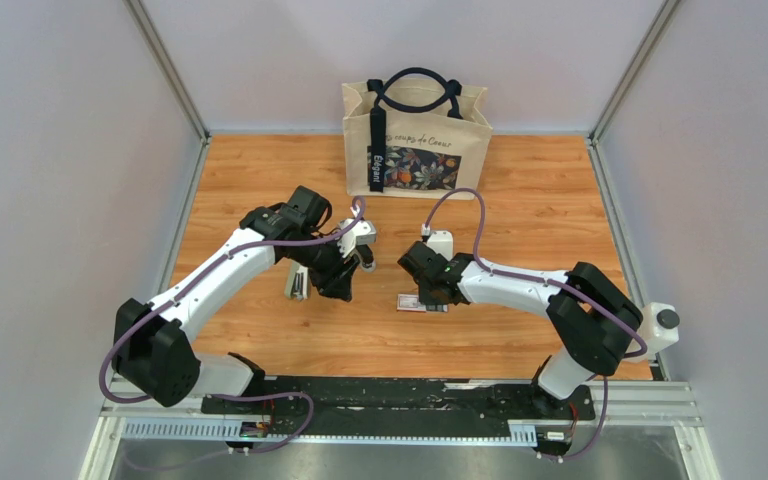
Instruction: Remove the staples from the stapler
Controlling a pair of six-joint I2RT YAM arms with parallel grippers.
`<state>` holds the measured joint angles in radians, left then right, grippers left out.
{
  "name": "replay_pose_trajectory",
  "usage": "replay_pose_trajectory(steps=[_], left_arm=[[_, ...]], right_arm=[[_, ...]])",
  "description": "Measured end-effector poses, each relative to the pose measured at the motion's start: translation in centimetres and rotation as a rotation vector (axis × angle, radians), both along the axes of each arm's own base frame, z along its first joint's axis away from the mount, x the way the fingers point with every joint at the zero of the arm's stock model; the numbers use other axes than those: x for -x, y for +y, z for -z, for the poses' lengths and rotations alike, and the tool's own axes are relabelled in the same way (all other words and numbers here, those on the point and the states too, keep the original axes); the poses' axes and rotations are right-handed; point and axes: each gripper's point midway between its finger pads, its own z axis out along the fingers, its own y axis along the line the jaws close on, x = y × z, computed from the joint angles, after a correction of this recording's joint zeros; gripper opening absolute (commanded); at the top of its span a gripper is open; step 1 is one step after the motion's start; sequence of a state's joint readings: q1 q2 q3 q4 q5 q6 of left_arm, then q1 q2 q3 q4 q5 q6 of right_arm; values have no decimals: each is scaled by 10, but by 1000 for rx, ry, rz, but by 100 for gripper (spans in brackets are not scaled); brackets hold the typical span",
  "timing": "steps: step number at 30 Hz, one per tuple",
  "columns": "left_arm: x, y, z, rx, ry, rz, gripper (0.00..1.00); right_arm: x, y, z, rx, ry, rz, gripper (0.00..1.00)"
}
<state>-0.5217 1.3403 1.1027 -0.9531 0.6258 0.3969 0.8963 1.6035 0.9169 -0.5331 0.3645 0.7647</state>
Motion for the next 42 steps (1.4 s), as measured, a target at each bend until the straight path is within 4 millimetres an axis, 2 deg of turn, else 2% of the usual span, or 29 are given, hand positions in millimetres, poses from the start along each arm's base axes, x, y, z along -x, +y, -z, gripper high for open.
replay_pose_trajectory(steps=[2,6,19,26,29,36,42], left_arm=[[0,0,0,1,1,1,50],[0,0,0,2,0,4,50],[3,0,1,2,16,10,50],[3,0,2,-2,21,12,50],[3,0,3,-3,24,13,50],[3,-1,4,-7,31,14,50],[2,-1,5,-9,33,14,50]], right_arm=[[0,0,0,-1,0,1,24],[1,1,0,-5,4,4,37],[3,2,-1,-27,-11,-4,37],[5,4,-17,-75,-60,-45,36],[2,8,-27,-94,-88,-64,32],[-6,10,-28,-66,-106,-97,12],[-15,16,-18,-35,-94,-109,7]])
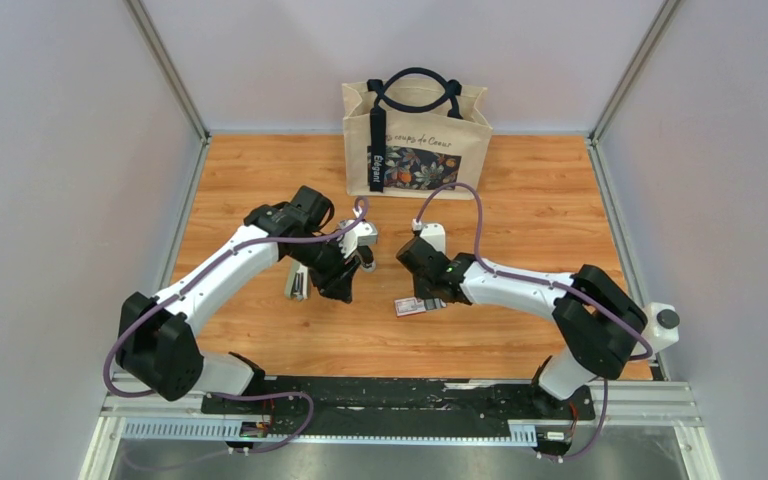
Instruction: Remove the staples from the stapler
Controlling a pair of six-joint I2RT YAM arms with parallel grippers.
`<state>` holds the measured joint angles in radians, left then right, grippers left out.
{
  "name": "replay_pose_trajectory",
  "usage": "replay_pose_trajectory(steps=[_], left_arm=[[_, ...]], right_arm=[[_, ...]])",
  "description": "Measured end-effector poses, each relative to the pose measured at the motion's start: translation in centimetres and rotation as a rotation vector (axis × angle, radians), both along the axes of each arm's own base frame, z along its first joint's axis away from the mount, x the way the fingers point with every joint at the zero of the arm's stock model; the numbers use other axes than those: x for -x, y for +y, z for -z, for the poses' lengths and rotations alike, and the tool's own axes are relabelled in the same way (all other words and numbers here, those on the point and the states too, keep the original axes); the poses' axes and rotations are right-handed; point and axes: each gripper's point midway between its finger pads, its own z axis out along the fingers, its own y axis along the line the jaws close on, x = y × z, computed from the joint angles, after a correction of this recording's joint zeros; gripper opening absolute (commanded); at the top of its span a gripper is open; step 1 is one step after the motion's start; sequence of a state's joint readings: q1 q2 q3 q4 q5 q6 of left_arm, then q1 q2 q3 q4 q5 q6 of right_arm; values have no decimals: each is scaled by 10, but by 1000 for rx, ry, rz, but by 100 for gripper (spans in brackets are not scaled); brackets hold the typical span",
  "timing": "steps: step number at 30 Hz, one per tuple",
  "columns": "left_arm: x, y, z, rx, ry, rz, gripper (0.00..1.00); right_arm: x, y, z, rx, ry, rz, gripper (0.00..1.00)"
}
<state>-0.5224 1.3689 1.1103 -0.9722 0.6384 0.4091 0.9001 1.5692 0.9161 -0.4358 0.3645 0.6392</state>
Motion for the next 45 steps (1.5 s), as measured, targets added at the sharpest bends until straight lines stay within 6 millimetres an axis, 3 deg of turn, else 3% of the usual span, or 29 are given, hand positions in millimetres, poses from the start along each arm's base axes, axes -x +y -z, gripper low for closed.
replay_pose_trajectory(steps=[11,25,30,36,38,41,45], left_arm=[[-2,-1,-1,0,0,1,50],[-2,-1,2,-6,10,1,49],[-3,-2,1,-5,9,1,49],[-3,-2,1,-6,7,1,51],[-5,-1,-1,-10,0,-2,53],[-12,1,-9,-4,-12,-22,54],[-37,17,-23,22,-14,-116,56]], right_arm=[[-4,-3,9,10,28,7,4],[6,1,13,-28,68,-10,4],[7,1,11,-40,66,-7,12],[7,2,9,-42,62,-15,34],[6,5,6,-43,54,-24,40],[-1,21,-11,-69,17,-56,42],[-15,56,-43,-131,-58,-121,40]])
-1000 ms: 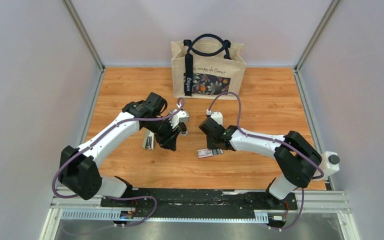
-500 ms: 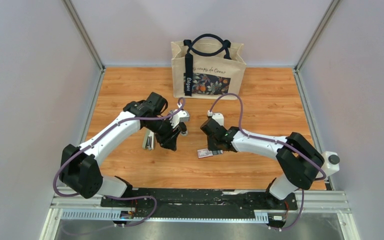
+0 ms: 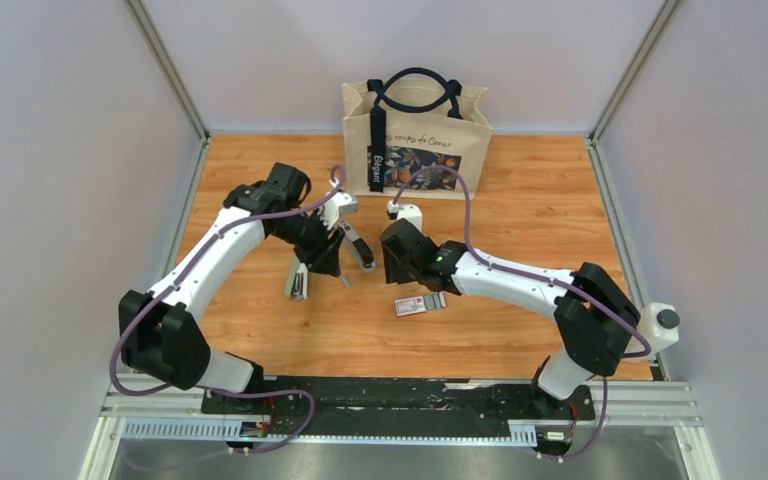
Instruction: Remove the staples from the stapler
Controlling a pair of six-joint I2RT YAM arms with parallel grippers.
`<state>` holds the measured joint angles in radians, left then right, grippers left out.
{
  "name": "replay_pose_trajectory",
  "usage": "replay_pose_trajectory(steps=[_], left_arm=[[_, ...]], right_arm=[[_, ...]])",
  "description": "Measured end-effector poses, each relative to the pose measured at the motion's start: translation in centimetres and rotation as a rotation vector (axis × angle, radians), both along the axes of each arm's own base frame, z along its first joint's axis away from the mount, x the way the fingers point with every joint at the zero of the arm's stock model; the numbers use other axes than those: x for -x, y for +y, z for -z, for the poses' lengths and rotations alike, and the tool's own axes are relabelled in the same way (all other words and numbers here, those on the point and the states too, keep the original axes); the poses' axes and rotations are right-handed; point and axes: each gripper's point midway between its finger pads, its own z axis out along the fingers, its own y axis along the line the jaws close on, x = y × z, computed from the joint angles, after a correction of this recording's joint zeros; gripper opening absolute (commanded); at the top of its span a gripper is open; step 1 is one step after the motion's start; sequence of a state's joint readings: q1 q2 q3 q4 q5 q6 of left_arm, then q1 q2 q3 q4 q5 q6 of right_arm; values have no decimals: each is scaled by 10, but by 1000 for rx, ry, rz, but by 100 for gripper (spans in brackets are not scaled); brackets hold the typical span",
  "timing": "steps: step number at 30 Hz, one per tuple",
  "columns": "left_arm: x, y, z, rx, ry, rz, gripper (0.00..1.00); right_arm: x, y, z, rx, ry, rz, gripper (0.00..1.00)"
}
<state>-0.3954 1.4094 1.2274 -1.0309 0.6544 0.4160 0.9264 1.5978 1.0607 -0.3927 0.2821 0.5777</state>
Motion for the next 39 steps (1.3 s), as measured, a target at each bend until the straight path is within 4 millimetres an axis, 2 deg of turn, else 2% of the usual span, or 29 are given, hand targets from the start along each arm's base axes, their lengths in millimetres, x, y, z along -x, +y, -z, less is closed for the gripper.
replay_pose_trajectory(steps=[3,6,11,12,17,21,26,32,39], left_arm=[[-16,17,4,-50,-42,-43,56],[-15,23,20,-159,-109,35,56],[-17,32,52,-328,-215,271,59],[-19,36,58,-350,-246,321,62],[-22,53,82,-457,-381,554,65],[-35,46,82,-499,-507,696,64],[-46,30,82,-486,-650,889,64],[-26,16,105,-417,-692,1161,61],[-13,-1,135,-375,-641,1301,56]], right_arm=[[-4,17,-10,-37,-31,-24,39],[-1,15,-6,-38,-35,-26,40],[19,-27,10,7,-28,2,43],[21,-36,9,3,-34,13,43],[26,-77,-6,-70,-97,100,45],[28,-95,-6,-124,-124,154,46],[31,-104,3,-140,-115,178,46],[29,-114,4,-199,-117,204,46],[28,-115,6,-255,-104,203,44]])
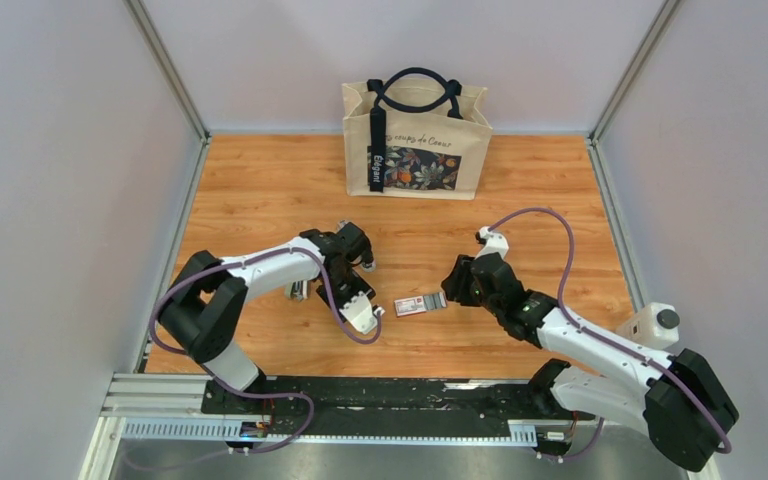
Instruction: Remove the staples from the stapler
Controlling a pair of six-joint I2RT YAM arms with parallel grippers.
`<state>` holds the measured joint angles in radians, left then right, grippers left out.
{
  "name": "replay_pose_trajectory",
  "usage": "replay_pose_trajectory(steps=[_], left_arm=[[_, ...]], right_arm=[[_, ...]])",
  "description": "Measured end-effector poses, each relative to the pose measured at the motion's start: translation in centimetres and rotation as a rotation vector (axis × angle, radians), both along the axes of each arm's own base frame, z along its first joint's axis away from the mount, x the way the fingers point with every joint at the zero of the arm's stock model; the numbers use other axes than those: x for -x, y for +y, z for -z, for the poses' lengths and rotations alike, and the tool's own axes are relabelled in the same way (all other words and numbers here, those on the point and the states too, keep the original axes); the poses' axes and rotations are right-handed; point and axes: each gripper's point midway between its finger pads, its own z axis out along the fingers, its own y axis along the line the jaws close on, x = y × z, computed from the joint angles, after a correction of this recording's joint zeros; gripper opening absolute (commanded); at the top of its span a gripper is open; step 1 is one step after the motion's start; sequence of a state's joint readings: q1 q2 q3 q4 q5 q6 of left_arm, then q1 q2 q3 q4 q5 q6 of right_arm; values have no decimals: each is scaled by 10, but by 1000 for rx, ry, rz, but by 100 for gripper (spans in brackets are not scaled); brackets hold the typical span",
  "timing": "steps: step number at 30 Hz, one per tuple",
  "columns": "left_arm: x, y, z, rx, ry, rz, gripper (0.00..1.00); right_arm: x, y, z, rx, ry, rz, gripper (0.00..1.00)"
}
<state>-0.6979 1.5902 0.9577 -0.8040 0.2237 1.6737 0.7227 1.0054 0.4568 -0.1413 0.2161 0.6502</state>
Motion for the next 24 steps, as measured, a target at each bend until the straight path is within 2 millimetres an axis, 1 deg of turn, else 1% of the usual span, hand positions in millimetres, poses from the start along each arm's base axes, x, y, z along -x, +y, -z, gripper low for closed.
replay_pose_trajectory(steps=[5,12,20,24], left_arm=[[-2,-5,12,-25,26,25,54],[-16,-16,12,-18,3,43,53],[-24,-13,13,-47,-32,90,51],[-31,-7,14,-67,-53,94,51]], right_arm=[[0,6,-2,-26,0,-21,43],[-1,8,-2,-48,0,-32,41],[-1,8,2,-50,15,-35,41],[-2,7,2,-54,18,-34,40]])
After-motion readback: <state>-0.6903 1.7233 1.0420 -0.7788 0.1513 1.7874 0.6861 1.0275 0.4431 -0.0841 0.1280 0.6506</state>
